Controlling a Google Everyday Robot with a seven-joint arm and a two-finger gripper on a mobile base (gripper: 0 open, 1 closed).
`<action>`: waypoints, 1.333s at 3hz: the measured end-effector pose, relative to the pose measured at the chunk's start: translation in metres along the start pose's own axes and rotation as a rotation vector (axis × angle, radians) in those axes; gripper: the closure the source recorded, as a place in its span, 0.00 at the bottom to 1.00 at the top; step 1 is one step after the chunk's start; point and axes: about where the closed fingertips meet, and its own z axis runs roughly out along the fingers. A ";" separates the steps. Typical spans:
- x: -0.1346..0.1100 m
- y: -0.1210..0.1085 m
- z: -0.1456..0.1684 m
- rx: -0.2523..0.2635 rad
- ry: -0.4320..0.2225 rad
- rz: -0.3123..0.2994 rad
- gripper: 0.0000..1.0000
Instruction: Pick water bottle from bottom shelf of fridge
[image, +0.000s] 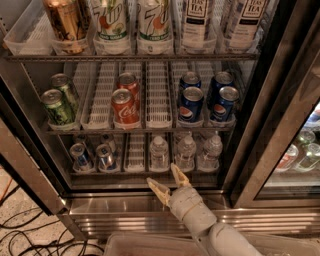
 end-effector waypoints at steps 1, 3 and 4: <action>0.001 -0.005 0.009 -0.001 -0.002 -0.010 0.29; 0.003 -0.019 0.038 0.000 -0.016 -0.017 0.27; 0.004 -0.020 0.056 -0.007 -0.028 -0.022 0.27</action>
Offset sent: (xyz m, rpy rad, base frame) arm 0.0429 0.0018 -0.0054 -0.0200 -0.0126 0.0022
